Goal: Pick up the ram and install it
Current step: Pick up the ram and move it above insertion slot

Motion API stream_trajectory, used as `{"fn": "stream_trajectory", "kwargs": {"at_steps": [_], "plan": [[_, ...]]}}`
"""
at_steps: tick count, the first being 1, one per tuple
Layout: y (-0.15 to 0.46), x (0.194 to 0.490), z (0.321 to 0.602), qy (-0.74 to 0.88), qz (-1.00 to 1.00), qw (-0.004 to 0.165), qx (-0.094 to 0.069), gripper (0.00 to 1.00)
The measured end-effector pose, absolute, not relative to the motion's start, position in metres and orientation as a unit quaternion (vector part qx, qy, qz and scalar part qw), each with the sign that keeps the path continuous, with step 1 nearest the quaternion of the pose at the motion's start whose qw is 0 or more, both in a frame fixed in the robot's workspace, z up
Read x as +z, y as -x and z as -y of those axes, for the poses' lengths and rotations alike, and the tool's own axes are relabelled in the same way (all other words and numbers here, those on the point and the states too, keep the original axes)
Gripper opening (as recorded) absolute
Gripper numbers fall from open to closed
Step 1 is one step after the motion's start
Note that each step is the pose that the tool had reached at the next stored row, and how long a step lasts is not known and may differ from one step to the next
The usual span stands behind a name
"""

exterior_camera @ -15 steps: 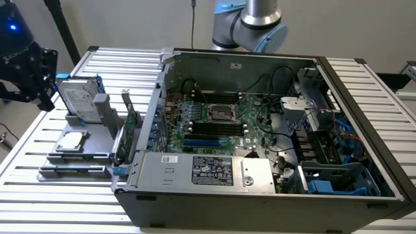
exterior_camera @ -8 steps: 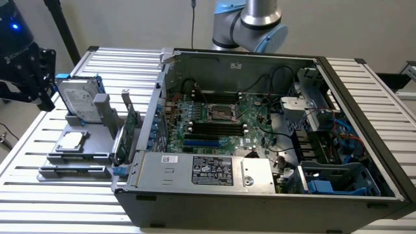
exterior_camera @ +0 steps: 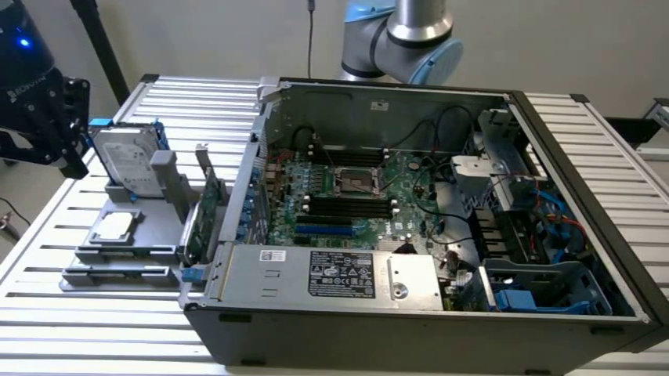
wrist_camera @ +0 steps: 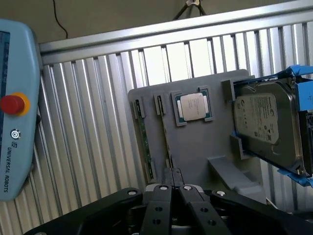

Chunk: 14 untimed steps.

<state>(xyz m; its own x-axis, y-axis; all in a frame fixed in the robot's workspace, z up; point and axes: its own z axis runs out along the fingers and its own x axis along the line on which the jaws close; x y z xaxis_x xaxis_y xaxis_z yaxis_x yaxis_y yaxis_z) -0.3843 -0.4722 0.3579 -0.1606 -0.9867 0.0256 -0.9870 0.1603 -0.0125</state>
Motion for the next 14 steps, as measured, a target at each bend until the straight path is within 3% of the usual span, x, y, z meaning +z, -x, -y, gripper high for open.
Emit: {"fn": "stream_trajectory", "kwargs": {"at_steps": [14], "plan": [[0.3844, 0.3574, 0.4737, -0.708, 0.706, 0.011, 0.017, 0.11]]}}
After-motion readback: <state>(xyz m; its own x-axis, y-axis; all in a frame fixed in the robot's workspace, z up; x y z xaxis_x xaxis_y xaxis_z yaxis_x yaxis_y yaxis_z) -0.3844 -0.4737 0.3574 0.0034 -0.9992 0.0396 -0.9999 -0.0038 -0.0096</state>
